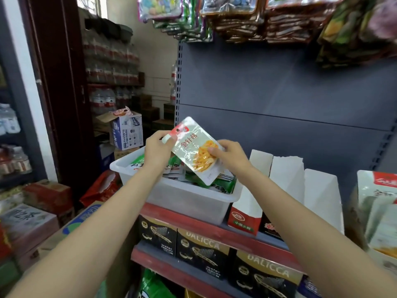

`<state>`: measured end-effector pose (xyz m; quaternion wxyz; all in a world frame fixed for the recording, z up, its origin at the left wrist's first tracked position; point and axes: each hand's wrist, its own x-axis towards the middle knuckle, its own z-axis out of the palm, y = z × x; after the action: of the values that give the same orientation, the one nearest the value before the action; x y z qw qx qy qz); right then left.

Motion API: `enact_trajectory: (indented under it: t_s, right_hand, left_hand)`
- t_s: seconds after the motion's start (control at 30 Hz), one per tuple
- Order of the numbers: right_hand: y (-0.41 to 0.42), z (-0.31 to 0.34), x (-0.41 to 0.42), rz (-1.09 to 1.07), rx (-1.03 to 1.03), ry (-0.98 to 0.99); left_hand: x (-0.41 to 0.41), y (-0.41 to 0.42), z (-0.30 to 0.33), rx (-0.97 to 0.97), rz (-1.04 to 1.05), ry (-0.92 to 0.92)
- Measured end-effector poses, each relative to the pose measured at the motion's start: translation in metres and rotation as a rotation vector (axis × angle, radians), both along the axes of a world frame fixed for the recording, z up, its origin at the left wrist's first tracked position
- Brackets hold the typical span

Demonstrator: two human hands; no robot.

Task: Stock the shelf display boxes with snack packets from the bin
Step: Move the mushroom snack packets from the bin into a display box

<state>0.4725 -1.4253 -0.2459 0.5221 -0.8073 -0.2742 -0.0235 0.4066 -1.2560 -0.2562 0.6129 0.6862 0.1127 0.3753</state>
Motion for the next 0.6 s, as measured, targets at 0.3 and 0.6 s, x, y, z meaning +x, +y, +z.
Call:
enact_trajectory:
  t_s: [0.3,0.6]
  right_hand:
    - [-0.109,0.010,-0.018,-0.166,0.237,0.101]
    - [-0.251,0.040,-0.021,-0.283,0.292,-0.109]
  left_hand:
    - [0.001,-0.103,0.016,0.046,-0.456,0.038]
    - [0.043,-0.243,0.038,0.073,-0.625,-0.057]
